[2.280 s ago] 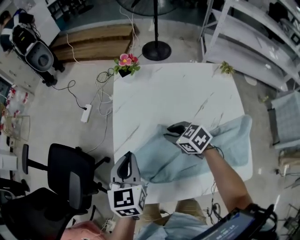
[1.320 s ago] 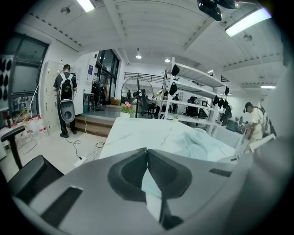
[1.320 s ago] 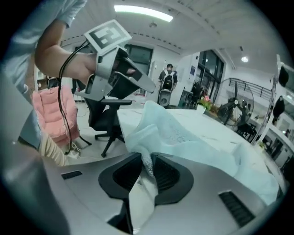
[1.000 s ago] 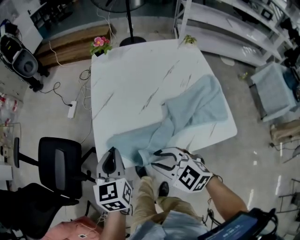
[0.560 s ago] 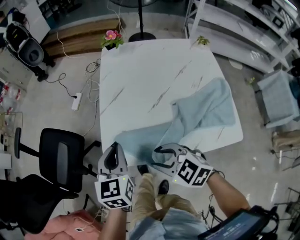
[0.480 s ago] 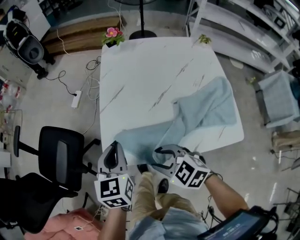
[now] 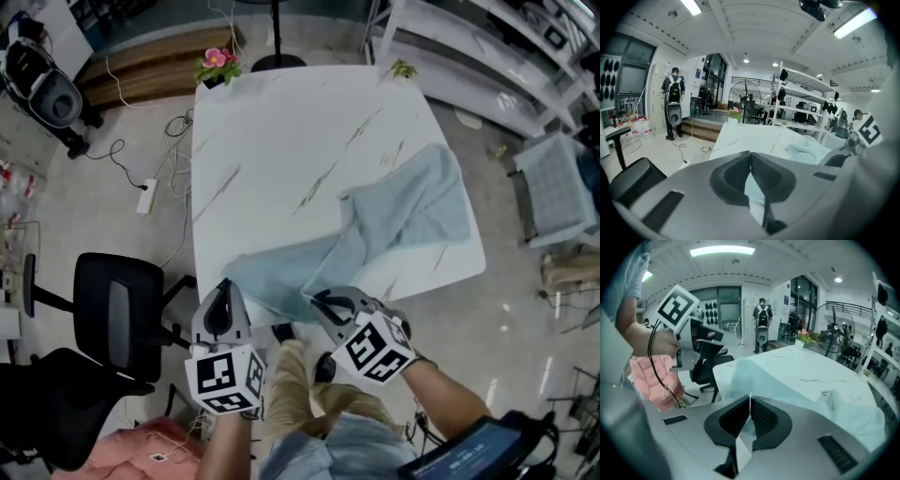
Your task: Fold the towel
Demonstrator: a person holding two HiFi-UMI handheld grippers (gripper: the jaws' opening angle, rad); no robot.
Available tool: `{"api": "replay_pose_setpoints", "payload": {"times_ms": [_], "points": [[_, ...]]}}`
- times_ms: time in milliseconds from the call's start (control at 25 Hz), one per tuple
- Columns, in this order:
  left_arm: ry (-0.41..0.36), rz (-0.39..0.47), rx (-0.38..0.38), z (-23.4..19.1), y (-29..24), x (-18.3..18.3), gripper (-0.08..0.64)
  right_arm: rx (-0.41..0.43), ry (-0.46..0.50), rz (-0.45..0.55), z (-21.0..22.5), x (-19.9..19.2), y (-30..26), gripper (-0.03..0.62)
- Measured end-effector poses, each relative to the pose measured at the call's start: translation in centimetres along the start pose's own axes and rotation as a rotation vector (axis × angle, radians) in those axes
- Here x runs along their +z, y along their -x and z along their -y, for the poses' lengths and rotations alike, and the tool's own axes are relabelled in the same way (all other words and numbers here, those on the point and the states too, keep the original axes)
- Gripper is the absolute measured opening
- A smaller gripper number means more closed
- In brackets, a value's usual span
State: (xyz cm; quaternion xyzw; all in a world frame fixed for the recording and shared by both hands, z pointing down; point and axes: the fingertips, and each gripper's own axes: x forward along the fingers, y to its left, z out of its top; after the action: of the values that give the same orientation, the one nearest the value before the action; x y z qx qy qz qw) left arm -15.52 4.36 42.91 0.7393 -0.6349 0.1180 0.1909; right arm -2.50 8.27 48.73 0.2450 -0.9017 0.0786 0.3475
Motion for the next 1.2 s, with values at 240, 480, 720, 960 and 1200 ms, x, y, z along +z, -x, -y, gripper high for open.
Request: {"api": "replay_pose_setpoints", "payload": {"times_ms": [240, 480, 720, 960, 1200], "points": [[0.005, 0.021, -0.002, 0.1, 0.2, 1.7, 0.009, -0.064, -0.162, 0.203, 3.9, 7.7, 3.0, 0.025], [0.006, 0.062, 0.002, -0.8, -1.4, 5.1, 0.009, -0.151, -0.182, 0.291, 11.1, 15.5, 3.0, 0.025], [0.014, 0.073, -0.001, -2.6, -5.1, 8.3, 0.009, -0.193, -0.14, 0.335, 18.5, 22.8, -0.8, 0.025], [0.029, 0.045, -0.02, -5.1, -9.5, 9.2, 0.009, -0.177, -0.129, 0.297, 24.6, 27.2, -9.0, 0.026], [0.05, -0.012, -0.046, -6.6, -13.3, 6.6, 0.009, -0.154, -0.122, 0.143, 27.6, 23.8, -21.0, 0.026]]}}
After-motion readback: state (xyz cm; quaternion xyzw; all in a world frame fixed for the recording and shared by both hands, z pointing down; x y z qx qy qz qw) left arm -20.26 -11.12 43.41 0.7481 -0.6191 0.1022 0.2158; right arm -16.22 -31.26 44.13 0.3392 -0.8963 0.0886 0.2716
